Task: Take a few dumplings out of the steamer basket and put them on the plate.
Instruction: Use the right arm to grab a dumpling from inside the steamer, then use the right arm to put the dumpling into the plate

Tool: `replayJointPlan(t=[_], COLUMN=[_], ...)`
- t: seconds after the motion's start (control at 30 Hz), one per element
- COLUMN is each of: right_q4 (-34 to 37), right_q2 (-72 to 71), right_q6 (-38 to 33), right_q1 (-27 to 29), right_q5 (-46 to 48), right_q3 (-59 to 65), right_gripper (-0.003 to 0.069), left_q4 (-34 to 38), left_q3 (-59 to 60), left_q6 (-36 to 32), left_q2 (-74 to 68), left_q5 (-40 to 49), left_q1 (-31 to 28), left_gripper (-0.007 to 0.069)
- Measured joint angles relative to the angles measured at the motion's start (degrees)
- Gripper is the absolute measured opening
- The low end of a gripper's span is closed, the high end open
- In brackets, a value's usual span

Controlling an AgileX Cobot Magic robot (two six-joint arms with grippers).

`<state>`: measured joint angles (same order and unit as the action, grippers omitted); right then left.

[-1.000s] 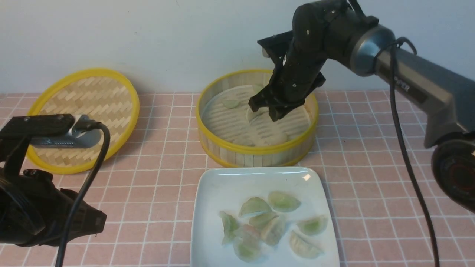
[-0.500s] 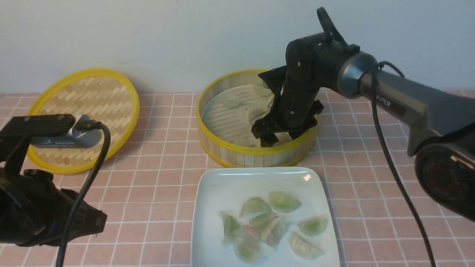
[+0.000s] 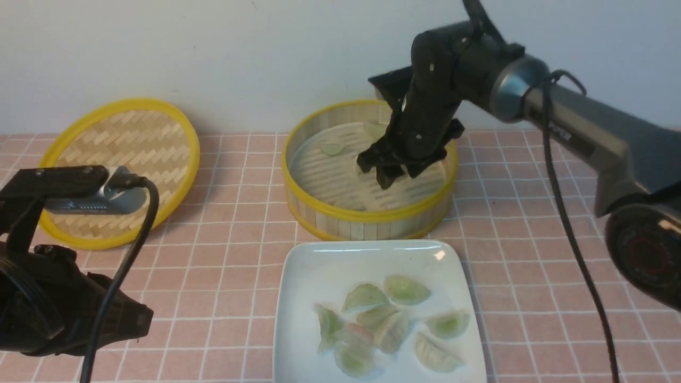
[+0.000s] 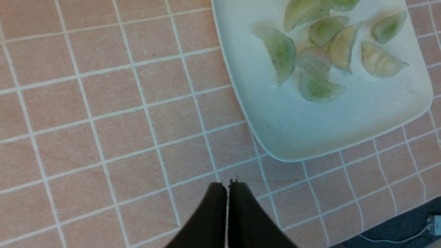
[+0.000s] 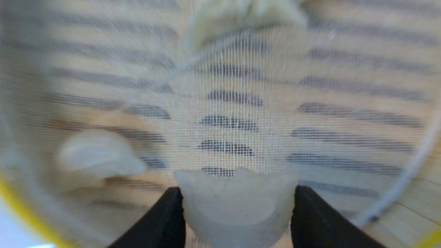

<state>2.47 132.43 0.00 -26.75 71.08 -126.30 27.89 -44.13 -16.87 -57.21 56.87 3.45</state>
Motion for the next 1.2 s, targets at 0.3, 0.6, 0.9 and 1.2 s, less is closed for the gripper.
replayJointPlan(t=[0.3,0.6,0.9,1.2], right_q4=[9.4,14.9,14.4,7.7], right_q2=[-26.7,-32.8,-28.6,-29.6], right_q6=[0.0,-3.8,-4.5,-4.5], right_q1=[0.0,-5.8,-7.1,-7.1], right_q5=[0.0,-5.1,-10.3,-9.2], right_q3=[26.3,55.0,57.8,57.2], right_gripper=[0.0360,0.0360,0.0480,0.0546], left_q4=[2.1,3.1,2.6,1.4], left_q3=[-0.4,-8.1,-17.0,-35.5], left_q6=[-0.1,-1.7,-1.9,-1.9], left_q2=[-0.4,-7.9,-18.8,-33.9], left_q5=[-4.2,-4.5,-3.0,0.2], left_q1=[0.0,0.5,8.1,13.0], left_gripper=[-0.0006,-0.0006,-0.0006,-0.0006])
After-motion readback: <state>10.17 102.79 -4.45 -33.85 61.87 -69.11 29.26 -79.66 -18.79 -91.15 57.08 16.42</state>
